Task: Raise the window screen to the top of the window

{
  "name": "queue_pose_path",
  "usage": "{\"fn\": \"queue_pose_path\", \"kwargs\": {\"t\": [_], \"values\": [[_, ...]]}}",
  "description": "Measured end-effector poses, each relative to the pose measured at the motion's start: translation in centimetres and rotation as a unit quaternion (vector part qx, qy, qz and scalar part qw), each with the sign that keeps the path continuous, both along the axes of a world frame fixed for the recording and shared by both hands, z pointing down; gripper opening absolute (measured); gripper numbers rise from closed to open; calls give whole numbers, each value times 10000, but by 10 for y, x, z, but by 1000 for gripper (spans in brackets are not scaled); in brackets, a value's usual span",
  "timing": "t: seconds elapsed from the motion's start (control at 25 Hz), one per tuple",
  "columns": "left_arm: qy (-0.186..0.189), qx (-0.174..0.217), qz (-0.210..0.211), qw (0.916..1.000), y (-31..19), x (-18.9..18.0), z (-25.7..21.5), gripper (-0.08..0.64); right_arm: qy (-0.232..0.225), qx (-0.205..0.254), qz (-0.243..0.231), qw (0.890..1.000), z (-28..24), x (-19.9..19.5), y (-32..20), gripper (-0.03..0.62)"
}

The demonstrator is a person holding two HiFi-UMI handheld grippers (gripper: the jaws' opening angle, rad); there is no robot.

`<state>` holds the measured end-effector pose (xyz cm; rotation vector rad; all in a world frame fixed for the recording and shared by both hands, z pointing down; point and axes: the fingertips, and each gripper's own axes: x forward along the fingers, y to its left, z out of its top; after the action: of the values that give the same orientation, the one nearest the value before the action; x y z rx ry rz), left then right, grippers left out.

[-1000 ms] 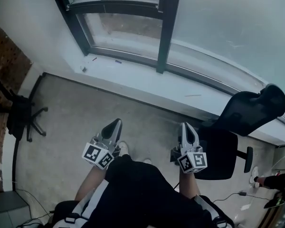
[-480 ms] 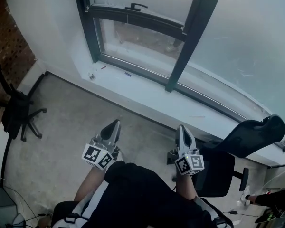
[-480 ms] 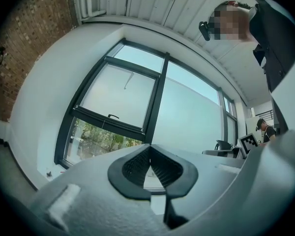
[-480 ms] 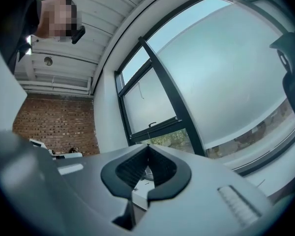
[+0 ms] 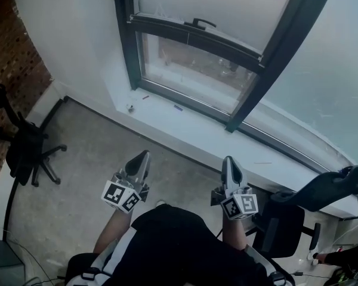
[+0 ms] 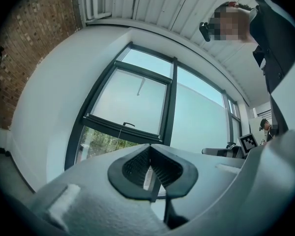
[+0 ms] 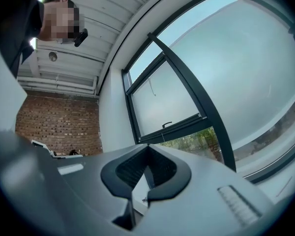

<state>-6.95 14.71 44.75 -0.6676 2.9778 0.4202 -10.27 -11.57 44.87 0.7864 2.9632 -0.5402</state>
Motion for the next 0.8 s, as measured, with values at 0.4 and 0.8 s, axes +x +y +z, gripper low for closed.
{"fn": "queue_pose_path", "kwargs": {"t": [0.4,0.8], "values": [[74,219,-532,9983,79,-16,14,2,191,171,-244,9994,5,-30,59,6],[243,44,-1015,9945,112,-61,37,2,360,276,-559,9974,39,-120,93,6]]}}
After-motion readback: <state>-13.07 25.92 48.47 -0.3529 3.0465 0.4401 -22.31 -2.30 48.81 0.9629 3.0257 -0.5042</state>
